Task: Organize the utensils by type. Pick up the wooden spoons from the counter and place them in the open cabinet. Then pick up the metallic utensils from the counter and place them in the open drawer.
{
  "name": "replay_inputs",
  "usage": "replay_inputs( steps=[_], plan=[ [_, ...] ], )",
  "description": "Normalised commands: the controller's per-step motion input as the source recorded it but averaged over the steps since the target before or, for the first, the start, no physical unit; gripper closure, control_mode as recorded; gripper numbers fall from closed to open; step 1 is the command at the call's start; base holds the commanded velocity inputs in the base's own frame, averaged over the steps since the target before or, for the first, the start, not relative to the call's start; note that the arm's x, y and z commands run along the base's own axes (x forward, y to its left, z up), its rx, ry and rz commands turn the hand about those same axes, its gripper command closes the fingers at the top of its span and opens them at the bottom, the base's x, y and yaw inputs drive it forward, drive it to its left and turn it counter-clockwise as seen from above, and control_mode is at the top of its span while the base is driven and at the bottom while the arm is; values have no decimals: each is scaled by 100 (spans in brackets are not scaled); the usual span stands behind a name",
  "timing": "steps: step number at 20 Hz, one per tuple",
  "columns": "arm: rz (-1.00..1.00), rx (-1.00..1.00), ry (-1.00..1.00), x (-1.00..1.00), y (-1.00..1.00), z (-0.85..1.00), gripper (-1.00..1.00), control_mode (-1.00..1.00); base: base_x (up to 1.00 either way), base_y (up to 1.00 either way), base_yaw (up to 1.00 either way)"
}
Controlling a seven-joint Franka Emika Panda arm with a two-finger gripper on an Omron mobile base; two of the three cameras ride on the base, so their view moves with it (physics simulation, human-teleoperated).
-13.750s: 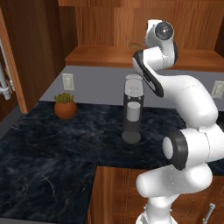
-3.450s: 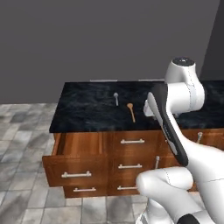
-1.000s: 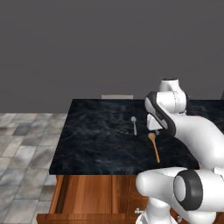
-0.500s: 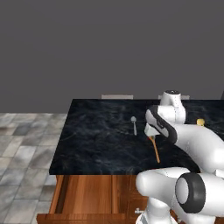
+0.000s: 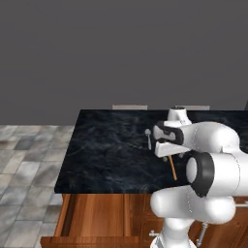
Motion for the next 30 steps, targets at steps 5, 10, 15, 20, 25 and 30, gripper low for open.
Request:
replay_inputs(
  steps=[5,10,15,20,25,30],
  plan=[
    [6,0,0,20,-1,-46,-100,-100,0,0,0],
    [5,0,-12,2,-14,-41,-100,-100,0,0,0],
    [1,0,-8,0,-10,-38,-100,-100,0,0,0],
    [0,0,-8,1,-5,-38,-100,-100,0,0,0],
    [0,0,-1,6,-1,-33,100,-100,0,0,0],
    [0,0,0,2,-3,-32,100,-100,0,0,0]
  ],
)
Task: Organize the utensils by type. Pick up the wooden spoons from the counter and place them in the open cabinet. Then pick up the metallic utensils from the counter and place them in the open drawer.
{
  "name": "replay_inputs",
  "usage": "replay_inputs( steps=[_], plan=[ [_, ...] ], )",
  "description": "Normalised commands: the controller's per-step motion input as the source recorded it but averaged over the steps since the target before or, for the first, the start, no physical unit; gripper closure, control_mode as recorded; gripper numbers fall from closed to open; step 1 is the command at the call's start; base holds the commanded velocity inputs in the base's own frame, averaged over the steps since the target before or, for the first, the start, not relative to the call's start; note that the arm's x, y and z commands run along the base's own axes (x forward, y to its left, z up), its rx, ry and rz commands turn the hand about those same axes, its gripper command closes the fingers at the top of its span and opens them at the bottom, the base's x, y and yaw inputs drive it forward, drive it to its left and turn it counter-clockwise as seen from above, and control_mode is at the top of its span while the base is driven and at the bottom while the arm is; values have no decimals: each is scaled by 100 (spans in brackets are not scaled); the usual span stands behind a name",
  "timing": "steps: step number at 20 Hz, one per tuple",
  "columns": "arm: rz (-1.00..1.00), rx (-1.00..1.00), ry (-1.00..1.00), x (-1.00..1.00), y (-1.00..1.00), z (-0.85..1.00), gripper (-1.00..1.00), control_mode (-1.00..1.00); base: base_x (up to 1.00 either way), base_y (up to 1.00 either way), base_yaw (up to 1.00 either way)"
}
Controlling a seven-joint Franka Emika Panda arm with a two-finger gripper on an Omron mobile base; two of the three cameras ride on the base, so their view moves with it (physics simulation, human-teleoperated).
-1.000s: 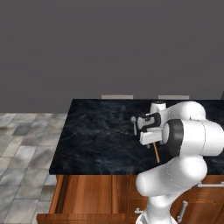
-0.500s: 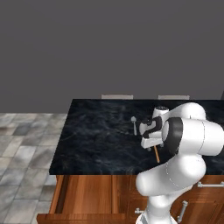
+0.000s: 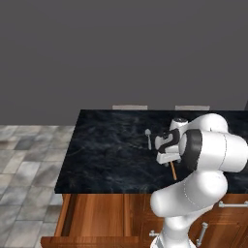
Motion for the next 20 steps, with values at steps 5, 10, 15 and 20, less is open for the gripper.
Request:
replay_inputs(
  steps=[5,10,15,20],
  plan=[
    [4,0,3,9,-24,1,100,-100,0,0,0],
    [6,0,0,3,-9,14,100,-100,0,0,0],
    [9,0,0,1,-18,41,100,-100,0,0,0],
    [11,0,-15,-22,-2,54,100,-100,0,0,0]
  ],
)
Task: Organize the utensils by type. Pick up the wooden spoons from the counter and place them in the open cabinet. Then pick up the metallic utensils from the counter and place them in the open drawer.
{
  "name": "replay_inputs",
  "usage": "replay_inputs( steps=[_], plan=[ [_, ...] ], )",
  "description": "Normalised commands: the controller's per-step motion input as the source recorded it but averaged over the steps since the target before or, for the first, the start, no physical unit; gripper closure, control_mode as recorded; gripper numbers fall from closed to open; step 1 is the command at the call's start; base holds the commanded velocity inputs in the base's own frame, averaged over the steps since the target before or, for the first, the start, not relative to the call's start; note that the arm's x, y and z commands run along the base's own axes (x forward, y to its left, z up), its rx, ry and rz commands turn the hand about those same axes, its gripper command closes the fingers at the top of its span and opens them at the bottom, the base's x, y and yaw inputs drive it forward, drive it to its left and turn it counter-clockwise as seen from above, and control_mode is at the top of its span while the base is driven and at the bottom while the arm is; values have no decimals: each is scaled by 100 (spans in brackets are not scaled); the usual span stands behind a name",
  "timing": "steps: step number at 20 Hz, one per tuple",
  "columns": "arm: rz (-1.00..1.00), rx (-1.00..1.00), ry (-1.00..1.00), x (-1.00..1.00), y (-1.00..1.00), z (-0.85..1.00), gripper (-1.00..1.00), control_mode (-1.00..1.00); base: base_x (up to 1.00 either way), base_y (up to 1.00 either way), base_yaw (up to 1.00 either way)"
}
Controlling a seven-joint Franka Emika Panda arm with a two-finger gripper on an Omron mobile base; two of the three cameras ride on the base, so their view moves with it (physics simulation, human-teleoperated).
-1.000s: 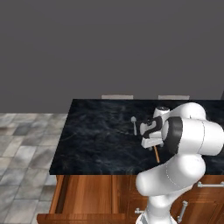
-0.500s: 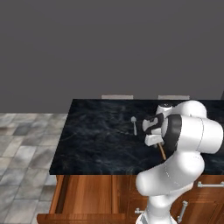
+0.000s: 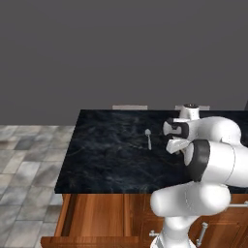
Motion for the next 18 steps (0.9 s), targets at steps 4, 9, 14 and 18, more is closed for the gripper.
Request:
replay_inputs(
  steps=[4,9,14,18],
  plan=[
    [7,0,-20,-25,4,50,100,-100,0,0,0],
    [8,0,-14,-40,1,51,100,-100,0,0,0],
    [11,-14,-11,-41,2,48,100,-100,0,0,0],
    [28,-22,-10,-38,4,44,100,-100,0,0,0]
  ],
)
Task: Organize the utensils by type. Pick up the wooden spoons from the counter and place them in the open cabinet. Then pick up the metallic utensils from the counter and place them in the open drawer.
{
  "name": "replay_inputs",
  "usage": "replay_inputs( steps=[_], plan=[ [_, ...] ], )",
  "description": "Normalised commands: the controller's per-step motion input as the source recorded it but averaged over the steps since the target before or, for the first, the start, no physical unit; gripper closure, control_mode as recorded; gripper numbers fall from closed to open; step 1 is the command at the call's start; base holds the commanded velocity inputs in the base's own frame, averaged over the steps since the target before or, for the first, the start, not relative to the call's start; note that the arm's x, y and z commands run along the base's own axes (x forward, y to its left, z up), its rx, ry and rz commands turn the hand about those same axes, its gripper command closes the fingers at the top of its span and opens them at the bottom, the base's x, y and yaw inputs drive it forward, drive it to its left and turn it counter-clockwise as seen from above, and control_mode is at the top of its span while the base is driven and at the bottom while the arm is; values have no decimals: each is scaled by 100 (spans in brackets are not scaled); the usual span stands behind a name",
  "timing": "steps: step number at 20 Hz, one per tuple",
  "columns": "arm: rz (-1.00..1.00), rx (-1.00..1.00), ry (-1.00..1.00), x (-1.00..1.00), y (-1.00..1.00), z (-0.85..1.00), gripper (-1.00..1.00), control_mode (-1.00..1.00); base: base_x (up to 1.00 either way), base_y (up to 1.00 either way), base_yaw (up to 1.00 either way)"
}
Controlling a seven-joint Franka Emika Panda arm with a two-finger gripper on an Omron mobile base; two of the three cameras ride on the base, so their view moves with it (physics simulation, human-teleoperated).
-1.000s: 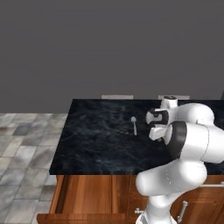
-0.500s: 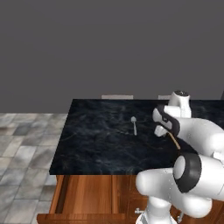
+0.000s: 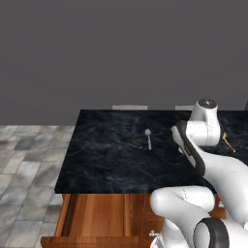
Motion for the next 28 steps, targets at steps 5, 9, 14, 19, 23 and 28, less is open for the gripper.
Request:
replay_inputs(
  steps=[5,9,14,19,23,28],
  plan=[
    [32,-21,0,-21,3,14,100,-100,0,0,0],
    [6,0,0,0,0,0,100,-100,0,0,0],
    [4,3,-10,-33,-4,0,100,-100,0,0,0],
    [0,0,0,0,0,0,100,100,-83,-24,16],
    [0,0,0,0,0,0,100,100,-53,-13,44],
    [0,0,0,0,0,0,100,100,-30,0,96]
  ],
)
